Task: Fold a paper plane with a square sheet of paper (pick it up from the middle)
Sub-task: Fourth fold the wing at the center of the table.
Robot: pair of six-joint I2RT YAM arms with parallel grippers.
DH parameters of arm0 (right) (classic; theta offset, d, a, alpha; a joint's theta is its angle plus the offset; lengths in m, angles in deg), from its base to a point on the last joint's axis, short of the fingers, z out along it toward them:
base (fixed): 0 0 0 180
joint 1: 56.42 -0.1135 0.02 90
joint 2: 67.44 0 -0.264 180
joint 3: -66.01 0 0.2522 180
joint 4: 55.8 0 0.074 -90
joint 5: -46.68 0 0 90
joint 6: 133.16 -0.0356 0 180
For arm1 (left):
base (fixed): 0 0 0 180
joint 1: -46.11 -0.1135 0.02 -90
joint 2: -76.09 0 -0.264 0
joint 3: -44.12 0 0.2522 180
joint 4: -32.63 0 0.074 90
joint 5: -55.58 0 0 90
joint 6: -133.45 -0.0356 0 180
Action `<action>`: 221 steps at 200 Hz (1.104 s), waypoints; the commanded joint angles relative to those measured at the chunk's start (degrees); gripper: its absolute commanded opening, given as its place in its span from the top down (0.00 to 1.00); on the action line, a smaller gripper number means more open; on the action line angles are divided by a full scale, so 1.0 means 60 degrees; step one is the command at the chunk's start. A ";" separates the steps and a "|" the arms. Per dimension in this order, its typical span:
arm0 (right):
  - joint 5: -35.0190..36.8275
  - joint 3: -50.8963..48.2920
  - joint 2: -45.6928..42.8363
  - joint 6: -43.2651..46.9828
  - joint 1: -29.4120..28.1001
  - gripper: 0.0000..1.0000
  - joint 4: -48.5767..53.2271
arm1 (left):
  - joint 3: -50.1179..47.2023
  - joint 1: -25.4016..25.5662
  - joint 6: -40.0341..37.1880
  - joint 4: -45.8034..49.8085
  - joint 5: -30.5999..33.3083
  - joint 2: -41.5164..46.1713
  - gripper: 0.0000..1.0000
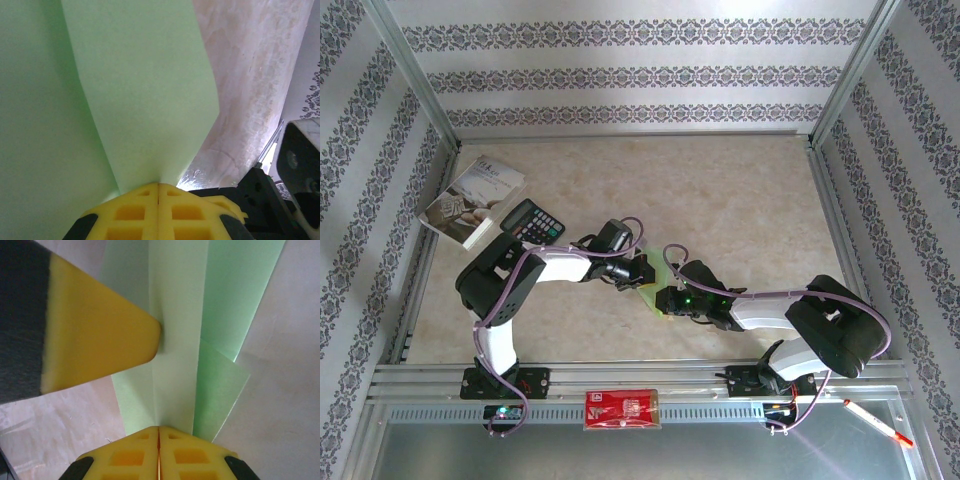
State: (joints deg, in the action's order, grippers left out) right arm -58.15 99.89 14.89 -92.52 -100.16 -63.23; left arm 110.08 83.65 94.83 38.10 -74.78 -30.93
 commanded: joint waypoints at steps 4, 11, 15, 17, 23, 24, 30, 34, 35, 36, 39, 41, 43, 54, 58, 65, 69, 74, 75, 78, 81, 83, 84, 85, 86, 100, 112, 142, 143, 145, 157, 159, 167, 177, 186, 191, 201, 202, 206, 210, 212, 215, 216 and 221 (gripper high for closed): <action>0.0170 -0.0312 0.0185 -0.0001 -0.0051 0.91 0.1344 | 0.0305 0.0160 -0.0251 0.0380 -0.0158 -0.0285 0.95; 0.0157 -0.0317 0.0186 0.0008 -0.0048 0.91 0.1369 | 0.0363 0.0159 -0.0285 0.0401 -0.0158 -0.0351 0.95; 0.0159 -0.0316 0.0188 0.0020 -0.0051 0.91 0.1392 | 0.0393 0.0159 -0.0300 0.0401 -0.0148 -0.0394 0.95; 0.0158 -0.0320 0.0186 0.0031 -0.0049 0.91 0.1400 | 0.0410 0.0159 -0.0300 0.0401 -0.0145 -0.0413 0.95; 0.0145 -0.0319 0.0192 0.0040 -0.0045 0.91 0.1414 | 0.0458 0.0161 -0.0339 0.0434 -0.0118 -0.0470 0.95; 0.0144 -0.0320 0.0187 0.0039 -0.0047 0.91 0.1418 | 0.0463 0.0168 -0.0349 0.0439 -0.0116 -0.0486 0.95; 0.0103 -0.0307 0.0173 0.0061 -0.0044 0.91 0.1430 | 0.0517 0.0160 -0.0414 0.0531 -0.0032 -0.0551 0.95; 0.0054 -0.0286 0.0174 0.0093 -0.0032 0.91 0.1459 | 0.0561 0.0159 -0.0484 0.0616 0.0021 -0.0597 0.95; 0.0040 -0.0282 0.0177 0.0095 -0.0033 0.91 0.1470 | 0.0566 0.0159 -0.0502 0.0633 0.0026 -0.0601 0.95; 0.0033 -0.0265 0.0179 0.0111 -0.0033 0.91 0.1475 | 0.0576 0.0159 -0.0511 0.0642 0.0037 -0.0611 0.95; 0.0002 -0.0243 0.0175 0.0136 -0.0018 0.91 0.1519 | 0.0600 0.0159 -0.0552 0.0704 0.0073 -0.0639 0.95; -0.0021 -0.0224 0.0168 0.0162 -0.0015 0.91 0.1549 | 0.0612 0.0159 -0.0591 0.0740 0.0075 -0.0654 0.95; -0.0037 -0.0202 0.0159 0.0183 -0.0018 0.91 0.1579 | 0.0618 0.0163 -0.0615 0.0761 0.0105 -0.0669 0.95; -0.0127 -0.0132 0.0055 0.0307 0.0006 0.91 0.1676 | 0.0624 0.0159 -0.0717 0.0893 0.0217 -0.0704 0.96; -0.0160 -0.0131 0.0012 0.0346 0.0004 0.90 0.1706 | 0.0625 0.0167 -0.0752 0.0936 0.0261 -0.0706 0.96; -0.0217 -0.0131 -0.0109 0.0395 0.0032 0.90 0.1743 | 0.0625 0.0163 -0.0823 0.1029 0.0339 -0.0722 0.97; -0.0264 -0.0138 -0.0170 0.0439 0.0034 0.90 0.1742 | 0.0620 0.0171 -0.0866 0.1080 0.0370 -0.0730 0.97; -0.0323 0.0027 -0.0223 0.0474 0.0063 0.90 0.1779 | 0.0609 0.0163 -0.0908 0.1123 0.0408 -0.0746 0.98; -0.0339 0.0095 -0.0233 0.0484 0.0066 0.90 0.1799 | 0.0605 0.0161 -0.0912 0.1128 0.0418 -0.0749 0.98; -0.0364 0.0174 -0.0278 0.0503 0.0082 0.89 0.1821 | 0.0592 0.0160 -0.0928 0.1144 0.0434 -0.0753 0.99; -0.0390 0.0210 -0.0325 0.0527 0.0095 0.89 0.1846 | 0.0587 0.0159 -0.0943 0.1148 0.0452 -0.0772 0.99; -0.0404 0.0225 -0.0367 0.0542 0.0101 0.89 0.1858 | 0.0575 0.0159 -0.0952 0.1159 0.0463 -0.0790 0.99; -0.0417 0.0238 -0.0379 0.0547 0.0100 0.89 0.1860 | 0.0574 0.0159 -0.0956 0.1161 0.0467 -0.0793 1.00; -0.0423 0.0244 -0.0392 0.0549 0.0099 0.89 0.1861 | 0.0573 0.0159 -0.0958 0.1162 0.0469 -0.0802 1.00; -0.0426 0.0255 -0.0406 0.0558 0.0114 0.89 0.1861 | 0.0579 0.0167 -0.0966 0.1170 0.0471 -0.0813 1.00; -0.0583 0.0388 -0.0652 0.0594 0.0221 0.87 0.1935 | 0.0544 0.0161 -0.1002 0.1190 0.0476 -0.0876 1.00; -0.0665 0.0491 -0.0908 0.0581 0.0297 0.87 0.1950 | 0.0517 0.0159 -0.1043 0.1235 0.0512 -0.0911 1.00; -0.0774 0.0717 -0.1411 0.0508 0.0332 0.85 0.2008 | 0.0454 0.0159 -0.1054 0.1177 0.0543 -0.0939 1.00; -0.0777 0.0725 -0.1413 0.0508 0.0325 0.86 0.2008 | 0.0454 0.0159 -0.1058 0.1177 0.0536 -0.0940 1.00; -0.0780 0.0732 -0.1430 0.0515 0.0327 0.86 0.2012 | 0.0451 0.0159 -0.1061 0.1177 0.0543 -0.0942 1.00; -0.0801 0.0822 -0.1396 0.0523 0.0310 0.85 0.2019 | 0.0452 0.0159 -0.1049 0.1163 0.0532 -0.0936 1.00; -0.0800 0.0833 -0.1382 0.0537 0.0309 0.85 0.2022 | 0.0443 0.0163 -0.1037 0.1163 0.0523 -0.0937 1.00; -0.0835 0.0905 -0.1271 0.0551 0.0280 0.85 0.2005 | 0.0451 0.0160 -0.1048 0.1163 0.0528 -0.0942 1.00; -0.0868 0.1000 -0.1091 0.0580 0.0244 0.85 0.1962 | 0.0441 0.0159 -0.1056 0.1163 0.0530 -0.0942 1.00; -0.0896 0.1093 -0.0901 0.0595 0.0180 0.85 0.1919 | 0.0440 0.0159 -0.1055 0.1175 0.0538 -0.0935 1.00; -0.0911 0.1152 -0.0781 0.0610 0.0158 0.85 0.1885 | 0.0459 0.0159 -0.1060 0.1177 0.0544 -0.0928 1.00; -0.0912 0.1278 -0.0555 0.0664 0.0108 0.86 0.1888 | 0.0454 0.0163 -0.1063 0.1187 0.0554 -0.0935 1.00; -0.0912 0.1291 -0.0555 0.0666 0.0104 0.85 0.1882 | 0.0454 0.0161 -0.1063 0.1190 0.0557 -0.0931 1.00; -0.0912 0.1328 -0.0449 0.0681 0.0095 0.86 0.1890 | 0.0454 0.0160 -0.1075 0.1183 0.0545 -0.0941 1.00; -0.0926 0.1373 -0.0361 0.0683 0.0086 0.85 0.1865 | 0.0455 0.0159 -0.1076 0.1178 0.0534 -0.0942 1.00; -0.0927 0.1388 -0.0317 0.0698 0.0095 0.86 0.1863 | 0.0462 0.0159 -0.1066 0.1188 0.0542 -0.0942 1.00; -0.0927 0.1418 -0.0248 0.0705 0.0089 0.86 0.1842 | 0.0474 0.0159 -0.1074 0.1184 0.0544 -0.0942 1.00; -0.0927 0.1420 -0.0224 0.0709 0.0094 0.86 0.1844 | 0.0471 0.0152 -0.1075 0.1181 0.0537 -0.0942 1.00; -0.0934 0.1447 -0.0128 0.0738 0.0072 0.86 0.1847 | 0.0469 0.0160 -0.1076 0.1180 0.0543 -0.0942 1.00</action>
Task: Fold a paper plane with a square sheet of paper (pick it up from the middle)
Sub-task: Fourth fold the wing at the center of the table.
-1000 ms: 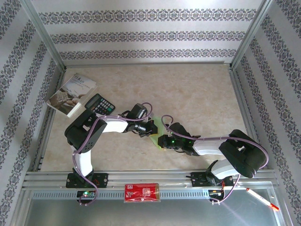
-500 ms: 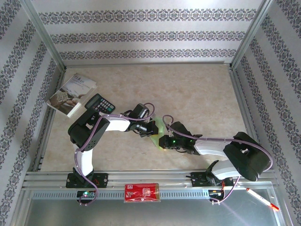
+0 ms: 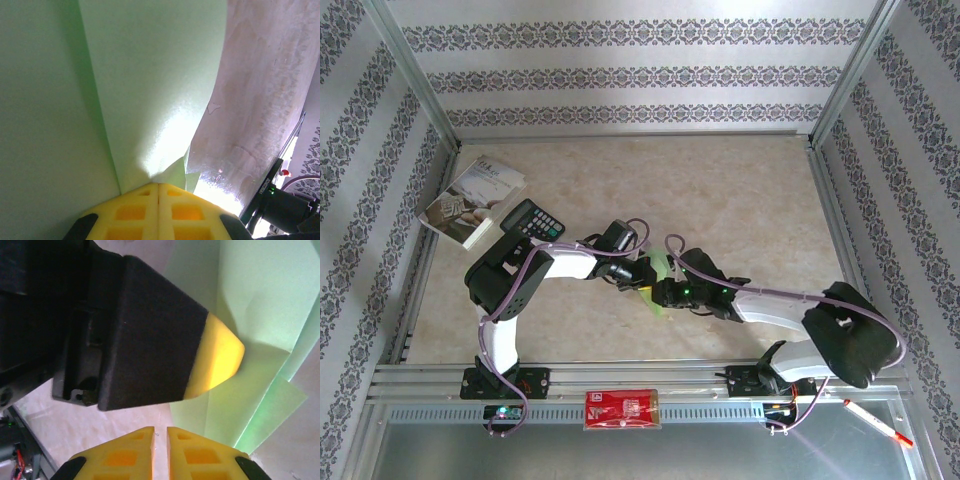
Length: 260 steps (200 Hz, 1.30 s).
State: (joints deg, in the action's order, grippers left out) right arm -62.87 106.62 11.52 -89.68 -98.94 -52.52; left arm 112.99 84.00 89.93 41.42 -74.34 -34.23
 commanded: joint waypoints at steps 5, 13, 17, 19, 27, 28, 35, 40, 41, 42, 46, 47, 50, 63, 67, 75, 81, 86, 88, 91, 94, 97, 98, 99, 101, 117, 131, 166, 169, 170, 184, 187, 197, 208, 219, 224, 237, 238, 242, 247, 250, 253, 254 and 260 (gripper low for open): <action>-0.0154 0.0355 0.0535 0.0287 -0.0128 0.86 0.0074 | -0.0008 0.0109 -0.0260 0.0628 0.0468 -0.0392 1.00; -0.0155 0.0386 0.0689 0.0309 -0.0124 0.86 0.0074 | -0.0015 0.0101 -0.0248 0.0624 0.0461 -0.0392 1.00; -0.0167 0.0388 0.0743 0.0298 -0.0134 0.86 0.0063 | -0.0012 0.0101 -0.0265 0.0624 0.0466 -0.0399 1.00; -0.0169 0.0388 0.0782 0.0309 -0.0134 0.86 0.0066 | -0.0015 0.0101 -0.0269 0.0624 0.0470 -0.0394 1.00; -0.0158 0.0355 0.0929 0.0334 -0.0135 0.87 0.0073 | 0.0000 0.0107 -0.0276 0.0630 0.0485 -0.0392 1.00; -0.0156 0.0350 0.0938 0.0323 -0.0142 0.87 0.0068 | 0.0000 0.0104 -0.0283 0.0627 0.0486 -0.0392 1.00; -0.0139 0.0295 0.1049 0.0318 -0.0136 0.87 0.0094 | 0.0019 0.0101 -0.0294 0.0634 0.0486 -0.0392 1.00; -0.0152 0.0255 0.1128 0.0313 -0.0137 0.87 0.0104 | 0.0037 0.0101 -0.0296 0.0652 0.0487 -0.0392 1.00; -0.0153 0.0241 0.1140 0.0305 -0.0143 0.87 0.0105 | 0.0033 0.0109 -0.0300 0.0652 0.0479 -0.0392 1.00; -0.0154 0.0234 0.1146 0.0301 -0.0139 0.87 0.0106 | 0.0031 0.0105 -0.0310 0.0653 0.0476 -0.0392 1.00; -0.0154 0.0191 0.1197 0.0287 -0.0138 0.87 0.0107 | 0.0029 0.0101 -0.0312 0.0653 0.0474 -0.0392 1.00; -0.0154 0.0172 0.1211 0.0278 -0.0143 0.87 0.0107 | 0.0029 0.0101 -0.0308 0.0653 0.0473 -0.0392 1.00; -0.0166 0.0125 0.1240 0.0259 -0.0136 0.87 0.0106 | 0.0030 0.0101 -0.0318 0.0653 0.0483 -0.0399 1.00; -0.0235 -0.0057 0.1314 0.0153 -0.0138 0.89 0.0142 | 0.0047 0.0094 -0.0346 0.0686 0.0515 -0.0393 1.00; -0.0242 -0.0120 0.1302 0.0144 -0.0158 0.89 0.0194 | 0.0059 0.0087 -0.0362 0.0715 0.0543 -0.0392 1.00; -0.0257 -0.0229 0.1267 0.0111 -0.0190 0.90 0.0301 | 0.0078 0.0088 -0.0410 0.0798 0.0594 -0.0392 1.00; -0.0270 -0.0341 0.1204 0.0086 -0.0240 0.90 0.0363 | 0.0081 0.0076 -0.0437 0.0825 0.0638 -0.0378 1.00; -0.0279 -0.0423 0.1151 0.0046 -0.0272 0.90 0.0408 | 0.0085 0.0086 -0.0464 0.0850 0.0674 -0.0383 1.00; -0.0281 -0.0452 0.1144 0.0030 -0.0290 0.90 0.0420 | 0.0072 0.0086 -0.0488 0.0856 0.0687 -0.0372 1.00; -0.0286 -0.0515 0.1110 0.0015 -0.0306 0.91 0.0438 | 0.0060 0.0087 -0.0484 0.0872 0.0704 -0.0368 1.00; -0.0306 -0.0563 0.1077 0.0004 -0.0334 0.91 0.0453 | 0.0067 0.0090 -0.0494 0.0896 0.0724 -0.0363 1.00; -0.0322 -0.0621 0.1066 -0.0032 -0.0350 0.91 0.0472 | 0.0059 0.0087 -0.0521 0.0905 0.0742 -0.0367 1.00; -0.0326 -0.0636 0.1043 -0.0043 -0.0352 0.91 0.0487 | 0.0058 0.0087 -0.0516 0.0911 0.0753 -0.0365 1.00; -0.0328 -0.0651 0.1024 -0.0066 -0.0368 0.91 0.0487 | 0.0058 0.0087 -0.0513 0.0914 0.0759 -0.0364 1.00; -0.0337 -0.0688 0.1014 -0.0074 -0.0369 0.91 0.0491 | 0.0058 0.0076 -0.0522 0.0916 0.0774 -0.0370 1.00; -0.0331 -0.0984 0.0800 -0.0256 -0.0512 0.92 0.0511 | 0.0030 0.0072 -0.0525 0.0945 0.0806 -0.0374 1.00; -0.0316 -0.1135 0.0633 -0.0382 -0.0666 0.92 0.0515 | 0.0029 0.0057 -0.0515 0.0946 0.0845 -0.0381 1.00; -0.0343 -0.1551 0.0338 -0.0561 -0.0867 0.93 0.0603 | 0.0066 0.0057 -0.0541 0.1019 0.0916 -0.0381 1.00; -0.0348 -0.1561 0.0310 -0.0566 -0.0880 0.93 0.0619 | 0.0068 0.0057 -0.0547 0.1030 0.0923 -0.0378 1.00; -0.0354 -0.1568 0.0292 -0.0566 -0.0881 0.93 0.0626 | 0.0063 0.0057 -0.0551 0.1032 0.0932 -0.0378 1.00; -0.0416 -0.1622 0.0112 -0.0579 -0.0915 0.93 0.0689 | 0.0051 0.0050 -0.0526 0.1037 0.0970 -0.0378 1.00; -0.0425 -0.1625 0.0077 -0.0579 -0.0926 0.93 0.0717 | 0.0044 0.0044 -0.0538 0.1034 0.0975 -0.0378 1.00; -0.0459 -0.1628 -0.0036 -0.0563 -0.0951 0.93 0.0789 | 0.0043 0.0030 -0.0526 0.1034 0.0990 -0.0391 1.00; -0.0487 -0.1630 -0.0100 -0.0547 -0.0984 0.93 0.0846 | 0.0029 0.0028 -0.0527 0.1021 0.0984 -0.0414 1.00; -0.0542 -0.1612 -0.0081 -0.0551 -0.1024 0.93 0.0867 | 0.0043 0.0029 -0.0530 0.1019 0.0985 -0.0417 1.00; -0.0571 -0.1612 -0.0070 -0.0539 -0.1039 0.93 0.0871 | 0.0043 0.0028 -0.0525 0.1031 0.0996 -0.0407 1.00; -0.0604 -0.1646 -0.0086 -0.0557 -0.1071 0.93 0.0883 | 0.0043 0.0014 -0.0532 0.1034 0.0994 -0.0408 1.00; -0.0599 -0.1647 -0.0090 -0.0554 -0.1079 0.93 0.0883 | 0.0050 0.0014 -0.0528 0.1041 0.0997 -0.0408 1.00; -0.0607 -0.1652 -0.0100 -0.0558 -0.1086 0.94 0.0897 | 0.0056 0.0013 -0.0528 0.1042 0.0999 -0.0410 1.00; -0.0630 -0.1662 -0.0134 -0.0577 -0.1100 0.94 0.0910 | 0.0066 0.0013 -0.0539 0.1048 0.0998 -0.0409 1.00; -0.0631 -0.1663 -0.0150 -0.0581 -0.1094 0.94 0.0913 | 0.0066 0.0013 -0.0539 0.1045 0.0988 -0.0409 1.00; -0.0637 -0.1663 -0.0172 -0.0581 -0.1113 0.94 0.0925 | 0.0061 0.0013 -0.0539 0.1046 0.0994 -0.0407 1.00; -0.0652 -0.1663 -0.0176 -0.0581 -0.1115 0.94 0.0933 | 0.0059 0.0013 -0.0539 0.1055 0.0989 -0.0407 1.00; -0.0664 -0.1663 -0.0225 -0.0568 -0.1127 0.94 0.0968 | 0.0058 0.0013 -0.0551 0.1061 0.0989 -0.0415 1.00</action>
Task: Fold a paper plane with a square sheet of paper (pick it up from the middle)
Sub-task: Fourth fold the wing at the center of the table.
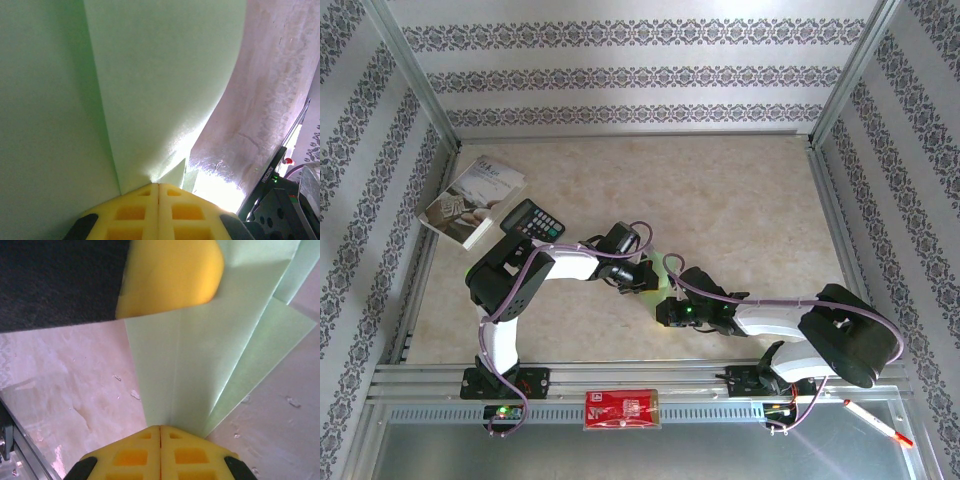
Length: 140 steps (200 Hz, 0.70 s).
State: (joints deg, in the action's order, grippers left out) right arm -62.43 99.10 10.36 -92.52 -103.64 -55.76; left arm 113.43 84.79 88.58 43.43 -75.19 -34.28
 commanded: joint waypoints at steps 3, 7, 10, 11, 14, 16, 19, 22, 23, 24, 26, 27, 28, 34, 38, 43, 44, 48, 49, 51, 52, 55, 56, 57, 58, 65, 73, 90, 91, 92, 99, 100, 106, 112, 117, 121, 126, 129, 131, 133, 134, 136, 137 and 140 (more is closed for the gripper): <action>-0.0738 -0.0413 -0.0065 -0.0086 -0.0347 0.94 0.1548 | -0.0006 -0.0118 -0.0322 0.0728 0.1129 -0.0401 1.00; -0.0740 -0.0407 -0.0099 -0.0082 -0.0344 0.94 0.1584 | -0.0014 -0.0118 -0.0328 0.0728 0.1141 -0.0400 1.00; -0.0747 -0.0409 -0.0117 -0.0079 -0.0360 0.94 0.1618 | -0.0008 -0.0118 -0.0321 0.0728 0.1147 -0.0405 1.00; -0.0751 -0.0409 -0.0126 -0.0071 -0.0361 0.94 0.1630 | -0.0011 -0.0118 -0.0317 0.0728 0.1151 -0.0402 1.00; -0.0754 -0.0404 -0.0165 -0.0065 -0.0362 0.94 0.1658 | -0.0004 -0.0118 -0.0321 0.0721 0.1150 -0.0400 1.00; -0.0755 -0.0401 -0.0186 -0.0064 -0.0362 0.94 0.1675 | -0.0009 -0.0118 -0.0316 0.0719 0.1151 -0.0407 1.00; -0.0768 -0.0408 -0.0222 -0.0051 -0.0375 0.94 0.1708 | -0.0014 -0.0118 -0.0325 0.0727 0.1152 -0.0400 1.00; -0.0769 -0.0409 -0.0235 -0.0033 -0.0377 0.94 0.1741 | -0.0013 -0.0118 -0.0320 0.0728 0.1165 -0.0400 1.00; -0.0777 -0.0410 -0.0251 -0.0026 -0.0377 0.94 0.1757 | -0.0014 -0.0118 -0.0317 0.0728 0.1168 -0.0400 1.00; -0.0780 -0.0402 -0.0266 -0.0030 -0.0377 0.94 0.1765 | -0.0015 -0.0118 -0.0315 0.0728 0.1169 -0.0400 1.00; -0.0783 -0.0397 -0.0277 -0.0022 -0.0369 0.94 0.1789 | -0.0015 -0.0114 -0.0325 0.0728 0.1170 -0.0411 1.00; -0.0791 -0.0396 -0.0287 -0.0036 -0.0380 0.94 0.1796 | -0.0015 -0.0116 -0.0319 0.0728 0.1170 -0.0412 1.00; -0.0795 -0.0395 -0.0291 -0.0035 -0.0379 0.94 0.1807 | -0.0008 -0.0117 -0.0316 0.0728 0.1163 -0.0413 1.00; -0.0791 -0.0401 -0.0323 -0.0017 -0.0377 0.95 0.1864 | -0.0013 -0.0118 -0.0315 0.0724 0.1169 -0.0403 1.00; -0.0774 -0.0404 -0.0348 -0.0020 -0.0377 0.95 0.1895 | -0.0009 -0.0111 -0.0315 0.0720 0.1171 -0.0402 1.00; -0.0759 -0.0399 -0.0366 -0.0001 -0.0377 0.95 0.1918 | -0.0005 -0.0117 -0.0323 0.0717 0.1171 -0.0412 1.00; -0.0757 -0.0397 -0.0367 0.0005 -0.0377 0.95 0.1926 | 0.0004 -0.0117 -0.0318 0.0715 0.1171 -0.0413 1.00; -0.0749 -0.0391 -0.0358 0.0015 -0.0377 0.95 0.1961 | 0.0010 -0.0110 -0.0323 0.0727 0.1149 -0.0415 1.00; -0.0745 -0.0379 -0.0356 0.0019 -0.0377 0.94 0.1962 | 0.0012 -0.0107 -0.0326 0.0720 0.1160 -0.0422 1.00; -0.0730 -0.0358 -0.0355 0.0023 -0.0377 0.95 0.1985 | 0.0003 -0.0115 -0.0317 0.0722 0.1146 -0.0423 1.00; -0.0713 -0.0362 -0.0355 0.0024 -0.0377 0.95 0.1989 | 0.0008 -0.0116 -0.0322 0.0725 0.1144 -0.0419 1.00; -0.0691 -0.0363 -0.0353 0.0035 -0.0377 0.95 0.2013 | 0.0003 -0.0118 -0.0315 0.0726 0.1153 -0.0415 1.00; -0.0686 -0.0357 -0.0339 0.0037 -0.0377 0.95 0.2017 | 0.0008 -0.0118 -0.0314 0.0727 0.1154 -0.0422 1.00; -0.0677 -0.0347 -0.0332 0.0045 -0.0377 0.95 0.2020 | 0.0019 -0.0118 -0.0314 0.0727 0.1155 -0.0425 1.00; -0.0664 -0.0349 -0.0328 0.0049 -0.0377 0.95 0.2028 | 0.0016 -0.0118 -0.0314 0.0728 0.1148 -0.0427 1.00; -0.0604 -0.0303 -0.0265 0.0062 -0.0376 0.95 0.2051 | 0.0015 -0.0117 -0.0316 0.0720 0.1146 -0.0400 1.00; -0.0533 -0.0248 -0.0178 0.0054 -0.0369 0.95 0.2088 | 0.0014 -0.0111 -0.0323 0.0728 0.1132 -0.0404 1.00; -0.0312 -0.0121 0.0027 -0.0029 -0.0333 0.95 0.2150 | 0.0014 -0.0118 -0.0287 0.0704 0.1102 -0.0353 1.00; -0.0299 -0.0119 0.0041 -0.0032 -0.0325 0.95 0.2152 | 0.0014 -0.0118 -0.0278 0.0701 0.1099 -0.0347 1.00; -0.0292 -0.0125 0.0056 -0.0033 -0.0314 0.95 0.2153 | 0.0014 -0.0118 -0.0267 0.0700 0.1091 -0.0329 1.00; -0.0237 -0.0074 0.0122 -0.0042 -0.0284 0.95 0.2169 | 0.0016 -0.0118 -0.0231 0.0659 0.1056 -0.0290 1.00; -0.0212 -0.0066 0.0138 -0.0047 -0.0269 0.95 0.2198 | 0.0015 -0.0118 -0.0221 0.0650 0.1055 -0.0286 1.00; -0.0146 -0.0037 0.0178 -0.0045 -0.0215 0.95 0.2230 | 0.0002 -0.0118 -0.0190 0.0597 0.1025 -0.0234 1.00; -0.0102 -0.0018 0.0208 -0.0035 -0.0146 0.95 0.2242 | -0.0006 -0.0118 -0.0128 0.0543 0.0990 -0.0163 1.00; -0.0071 -0.0011 0.0217 0.0002 -0.0069 0.95 0.2290 | -0.0025 -0.0118 -0.0085 0.0496 0.0948 -0.0094 0.99; -0.0038 0.0000 0.0229 0.0040 -0.0010 0.96 0.2334 | -0.0028 -0.0118 -0.0053 0.0469 0.0943 -0.0052 0.98; -0.0013 0.0008 0.0228 0.0098 0.0073 0.96 0.2356 | -0.0030 -0.0118 0.0020 0.0404 0.0915 0.0026 0.97; -0.0021 0.0001 0.0240 0.0134 0.0119 0.96 0.2392 | -0.0037 -0.0118 0.0056 0.0367 0.0888 0.0080 0.96; -0.0022 0.0001 0.0241 0.0173 0.0161 0.96 0.2404 | -0.0035 -0.0118 0.0094 0.0352 0.0880 0.0123 0.96; -0.0015 0.0001 0.0238 0.0208 0.0193 0.96 0.2414 | -0.0038 -0.0118 0.0103 0.0326 0.0867 0.0152 0.96; -0.0019 0.0001 0.0242 0.0219 0.0201 0.96 0.2423 | -0.0034 -0.0118 0.0115 0.0315 0.0858 0.0169 0.96; -0.0032 0.0001 0.0238 0.0249 0.0244 0.96 0.2441 | -0.0042 -0.0114 0.0145 0.0288 0.0843 0.0189 0.95; -0.0042 0.0001 0.0242 0.0268 0.0256 0.96 0.2444 | -0.0043 -0.0123 0.0157 0.0273 0.0839 0.0203 0.95; -0.0058 0.0001 0.0237 0.0324 0.0310 0.96 0.2450 | -0.0033 -0.0119 0.0183 0.0250 0.0822 0.0267 0.95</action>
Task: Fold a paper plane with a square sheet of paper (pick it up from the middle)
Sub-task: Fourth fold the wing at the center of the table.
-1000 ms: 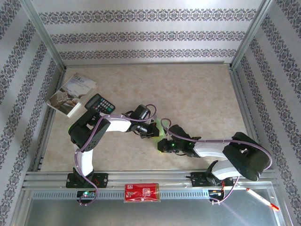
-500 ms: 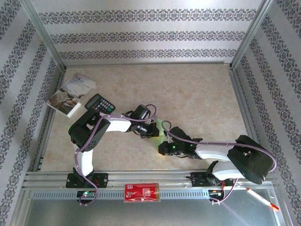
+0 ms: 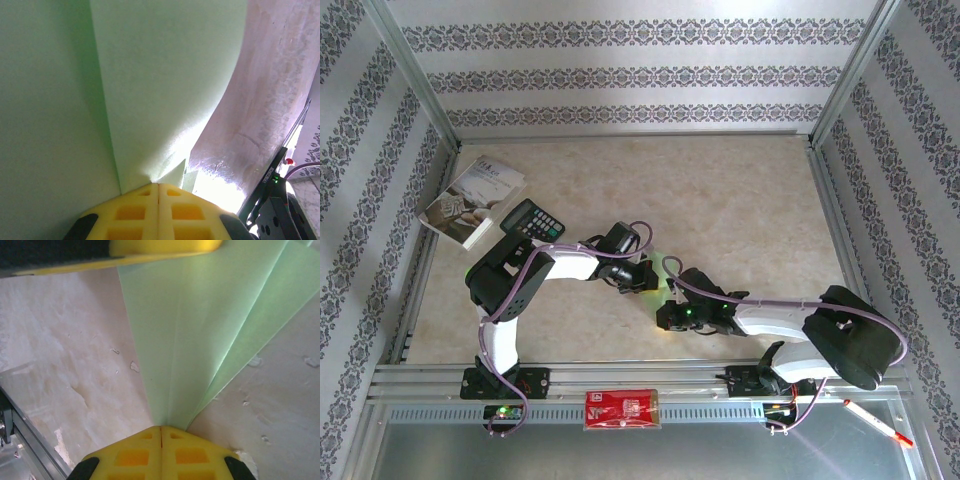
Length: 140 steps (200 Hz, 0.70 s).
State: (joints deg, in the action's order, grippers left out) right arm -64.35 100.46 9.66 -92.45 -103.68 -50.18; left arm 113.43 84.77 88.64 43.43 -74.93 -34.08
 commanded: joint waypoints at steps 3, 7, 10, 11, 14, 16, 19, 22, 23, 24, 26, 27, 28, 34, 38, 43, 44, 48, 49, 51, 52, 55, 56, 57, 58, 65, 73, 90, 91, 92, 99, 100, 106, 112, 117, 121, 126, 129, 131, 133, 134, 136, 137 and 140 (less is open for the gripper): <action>0.0244 -0.0225 0.0365 0.0371 0.0359 0.96 0.1539 | -0.0030 -0.0123 0.0208 0.0220 0.0765 0.0283 0.94; 0.0208 -0.0225 0.0377 0.0456 0.0411 0.96 0.1564 | -0.0024 -0.0129 0.0228 0.0216 0.0756 0.0343 0.94; 0.0179 -0.0009 0.0390 0.0508 0.0450 0.96 0.1586 | -0.0018 -0.0129 0.0243 0.0213 0.0749 0.0381 0.93; 0.0165 0.0029 0.0391 0.0532 0.0465 0.96 0.1596 | -0.0017 -0.0129 0.0245 0.0214 0.0755 0.0399 0.93; 0.0142 0.0083 0.0401 0.0593 0.0489 0.96 0.1629 | -0.0015 -0.0129 0.0261 0.0228 0.0767 0.0446 0.92; 0.0116 0.0104 0.0405 0.0638 0.0523 0.96 0.1652 | -0.0015 -0.0122 0.0265 0.0229 0.0773 0.0465 0.92; 0.0078 0.0131 0.0407 0.0697 0.0551 0.96 0.1689 | -0.0015 -0.0128 0.0271 0.0235 0.0775 0.0507 0.92; 0.0049 0.0151 0.0432 0.0758 0.0581 0.96 0.1723 | 0.0001 -0.0129 0.0268 0.0251 0.0786 0.0549 0.92; 0.0042 0.0160 0.0434 0.0781 0.0589 0.96 0.1730 | 0.0000 -0.0129 0.0272 0.0255 0.0788 0.0571 0.92; 0.0031 0.0165 0.0428 0.0800 0.0600 0.96 0.1734 | 0.0000 -0.0129 0.0274 0.0264 0.0789 0.0582 0.92; 0.0030 0.0169 0.0445 0.0851 0.0609 0.97 0.1759 | 0.0003 -0.0129 0.0268 0.0283 0.0804 0.0601 0.92; 0.0018 0.0170 0.0448 0.0864 0.0611 0.97 0.1770 | 0.0009 -0.0136 0.0265 0.0286 0.0812 0.0612 0.91; 0.0004 0.0177 0.0449 0.0878 0.0619 0.96 0.1776 | 0.0012 -0.0140 0.0263 0.0294 0.0808 0.0624 0.91; -0.0064 0.0196 0.0464 0.0994 0.0673 0.97 0.1803 | 0.0000 -0.0138 0.0267 0.0329 0.0841 0.0694 0.91; -0.0118 0.0210 0.0463 0.1075 0.0704 0.97 0.1818 | 0.0005 -0.0157 0.0278 0.0329 0.0859 0.0734 0.90; -0.0189 0.0227 0.0475 0.1154 0.0738 0.97 0.1844 | -0.0027 -0.0183 0.0302 0.0320 0.0870 0.0803 0.88; -0.0194 0.0228 0.0485 0.1177 0.0741 0.97 0.1849 | -0.0028 -0.0185 0.0304 0.0319 0.0867 0.0815 0.88; -0.0245 0.0242 0.0501 0.1250 0.0755 0.97 0.1863 | -0.0051 -0.0207 0.0327 0.0296 0.0890 0.0854 0.87; -0.0252 0.0235 0.0505 0.1261 0.0764 0.97 0.1866 | -0.0055 -0.0212 0.0331 0.0292 0.0899 0.0870 0.87; -0.0275 0.0241 0.0508 0.1299 0.0778 0.97 0.1869 | -0.0069 -0.0223 0.0341 0.0289 0.0905 0.0904 0.86; -0.0289 0.0242 0.0516 0.1308 0.0776 0.97 0.1869 | -0.0079 -0.0227 0.0345 0.0282 0.0906 0.0924 0.86; -0.0323 0.0243 0.0517 0.1358 0.0784 0.97 0.1881 | -0.0094 -0.0224 0.0356 0.0275 0.0918 0.0948 0.86; -0.0334 0.0243 0.0521 0.1374 0.0786 0.97 0.1890 | -0.0099 -0.0227 0.0360 0.0267 0.0920 0.0968 0.85; -0.0340 0.0251 0.0530 0.1389 0.0794 0.97 0.1887 | -0.0101 -0.0237 0.0362 0.0263 0.0921 0.0978 0.85; -0.0358 0.0254 0.0541 0.1404 0.0806 0.97 0.1886 | -0.0109 -0.0241 0.0363 0.0261 0.0929 0.0998 0.85; -0.0436 0.0251 0.0571 0.1477 0.0837 0.97 0.1887 | -0.0128 -0.0246 0.0390 0.0222 0.0929 0.1086 0.84; -0.0476 0.0243 0.0607 0.1525 0.0848 0.97 0.1873 | -0.0180 -0.0246 0.0413 0.0208 0.0901 0.1176 0.84; -0.0522 0.0257 0.0640 0.1607 0.0904 0.97 0.1854 | -0.0403 -0.0168 0.0754 -0.0081 0.0625 0.1217 0.85; -0.0522 0.0250 0.0640 0.1608 0.0904 0.97 0.1847 | -0.0422 -0.0156 0.0779 -0.0109 0.0605 0.1213 0.85; -0.0522 0.0247 0.0648 0.1609 0.0919 0.97 0.1851 | -0.0431 -0.0150 0.0798 -0.0137 0.0595 0.1211 0.86; -0.0513 0.0257 0.0654 0.1628 0.0948 0.98 0.1842 | -0.0516 -0.0079 0.0923 -0.0271 0.0460 0.1173 0.89; -0.0518 0.0258 0.0655 0.1626 0.0948 0.98 0.1841 | -0.0522 -0.0075 0.0937 -0.0284 0.0449 0.1161 0.89; -0.0522 0.0266 0.0656 0.1637 0.0951 0.98 0.1827 | -0.0518 0.0003 0.0989 -0.0312 0.0325 0.1081 0.92; -0.0522 0.0264 0.0670 0.1639 0.0952 0.98 0.1829 | -0.0514 0.0070 0.0994 -0.0288 0.0220 0.0993 0.93; -0.0508 0.0258 0.0663 0.1639 0.0964 0.98 0.1836 | -0.0492 0.0126 0.1005 -0.0262 0.0159 0.0904 0.95; -0.0500 0.0251 0.0670 0.1628 0.0977 0.97 0.1833 | -0.0498 0.0166 0.1027 -0.0275 0.0126 0.0849 0.96; -0.0493 0.0239 0.0668 0.1617 0.0984 0.98 0.1853 | -0.0498 0.0205 0.1048 -0.0319 0.0079 0.0774 0.97; -0.0480 0.0243 0.0645 0.1624 0.0997 0.97 0.1855 | -0.0487 0.0228 0.1052 -0.0342 0.0049 0.0731 0.97; -0.0479 0.0243 0.0642 0.1610 0.1005 0.98 0.1855 | -0.0485 0.0235 0.1060 -0.0353 0.0034 0.0715 0.97; -0.0478 0.0236 0.0645 0.1603 0.1000 0.97 0.1855 | -0.0473 0.0237 0.1065 -0.0355 0.0022 0.0675 0.98; -0.0478 0.0240 0.0650 0.1606 0.0996 0.98 0.1848 | -0.0464 0.0237 0.1073 -0.0356 0.0018 0.0663 0.98; -0.0471 0.0243 0.0640 0.1609 0.0997 0.98 0.1860 | -0.0450 0.0248 0.1069 -0.0356 0.0011 0.0633 0.98; -0.0467 0.0236 0.0633 0.1609 0.1002 0.98 0.1865 | -0.0437 0.0250 0.1061 -0.0356 -0.0002 0.0613 0.98; -0.0464 0.0237 0.0631 0.1610 0.1000 0.98 0.1865 | -0.0412 0.0252 0.1053 -0.0349 -0.0025 0.0572 0.98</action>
State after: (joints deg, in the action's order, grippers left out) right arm -69.82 103.13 11.85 -84.30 -98.50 -46.07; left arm 111.20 85.07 93.47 42.73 -72.59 -28.57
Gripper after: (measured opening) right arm 0.042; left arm 0.046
